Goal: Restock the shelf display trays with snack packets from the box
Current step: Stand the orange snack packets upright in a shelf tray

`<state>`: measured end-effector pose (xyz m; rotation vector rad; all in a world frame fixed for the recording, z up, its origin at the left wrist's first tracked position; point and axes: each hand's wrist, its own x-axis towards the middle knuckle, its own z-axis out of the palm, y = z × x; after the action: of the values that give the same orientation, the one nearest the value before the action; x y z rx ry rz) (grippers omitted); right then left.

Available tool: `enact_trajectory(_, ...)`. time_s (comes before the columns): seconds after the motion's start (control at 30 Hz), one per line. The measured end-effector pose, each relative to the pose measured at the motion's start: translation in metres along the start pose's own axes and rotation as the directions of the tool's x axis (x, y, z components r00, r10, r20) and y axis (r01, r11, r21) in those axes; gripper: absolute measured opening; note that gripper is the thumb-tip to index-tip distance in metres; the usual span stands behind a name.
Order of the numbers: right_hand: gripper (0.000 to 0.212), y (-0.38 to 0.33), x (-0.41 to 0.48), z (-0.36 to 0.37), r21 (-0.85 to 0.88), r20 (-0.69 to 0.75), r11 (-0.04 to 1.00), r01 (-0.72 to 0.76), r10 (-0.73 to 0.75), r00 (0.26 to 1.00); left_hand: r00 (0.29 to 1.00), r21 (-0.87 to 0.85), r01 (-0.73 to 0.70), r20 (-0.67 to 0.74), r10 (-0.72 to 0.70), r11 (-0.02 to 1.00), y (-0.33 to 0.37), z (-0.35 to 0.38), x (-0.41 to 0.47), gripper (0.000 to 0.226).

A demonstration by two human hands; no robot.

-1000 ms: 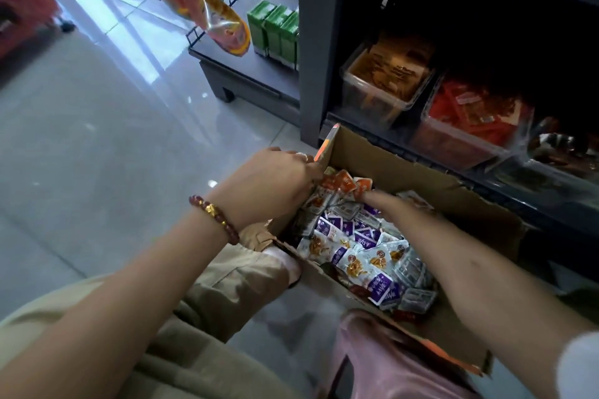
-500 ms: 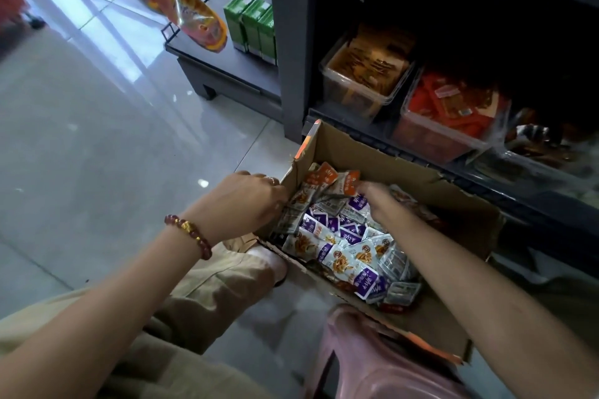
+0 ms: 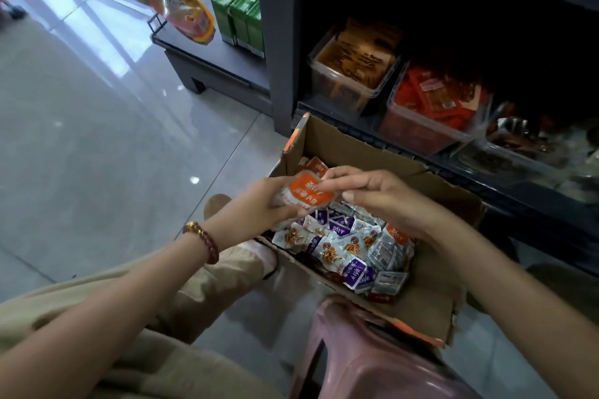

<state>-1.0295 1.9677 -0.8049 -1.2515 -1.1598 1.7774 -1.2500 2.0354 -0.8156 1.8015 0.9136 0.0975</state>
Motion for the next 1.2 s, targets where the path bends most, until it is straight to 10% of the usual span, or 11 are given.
enact_trajectory(0.1, 0.043, 0.031, 0.034, -0.01, 0.16, -0.18, 0.975, -0.153, 0.181, 0.967, 0.994, 0.012, 0.104, -0.025, -0.104, 0.994, -0.006, -0.002, 0.0, 0.025)
enact_trajectory(0.2, 0.045, 0.07, 0.061, -0.032, 0.029, -0.503, 0.914, -0.404, 0.363, 0.785, 0.986, 0.014, 0.147, -0.077, -0.145, 0.989, -0.006, -0.008, -0.001, 0.035)
enact_trajectory(0.33, 0.047, 0.104, 0.087, -0.048, -0.105, -0.53, 0.771, -0.629, 0.491, 0.691, 0.977, 0.061, 0.168, -0.141, -0.158, 0.984, -0.007, -0.014, 0.001, 0.04)
enact_trajectory(0.73, 0.034, 0.118, 0.11, -0.027, 0.21, -0.662, 0.881, -0.425, 0.448, 0.601, 0.958, 0.002, 0.111, -0.265, -0.106, 0.994, -0.007, -0.019, 0.0, 0.032)
enact_trajectory(0.97, 0.032, 0.056, 0.013, -0.024, -0.451, -0.622, 0.818, -0.357, -0.001, 0.783, 0.985, 0.242, 0.036, -0.171, 0.006, 0.97, 0.006, -0.022, 0.01, 0.03)
enact_trajectory(1.2, 0.026, -0.037, -0.082, -0.029, -0.381, -0.329, 0.918, -0.106, -0.028, 0.944, 0.992, 0.292, -0.02, -0.114, 0.056, 0.956, 0.051, -0.009, 0.031, 0.023)
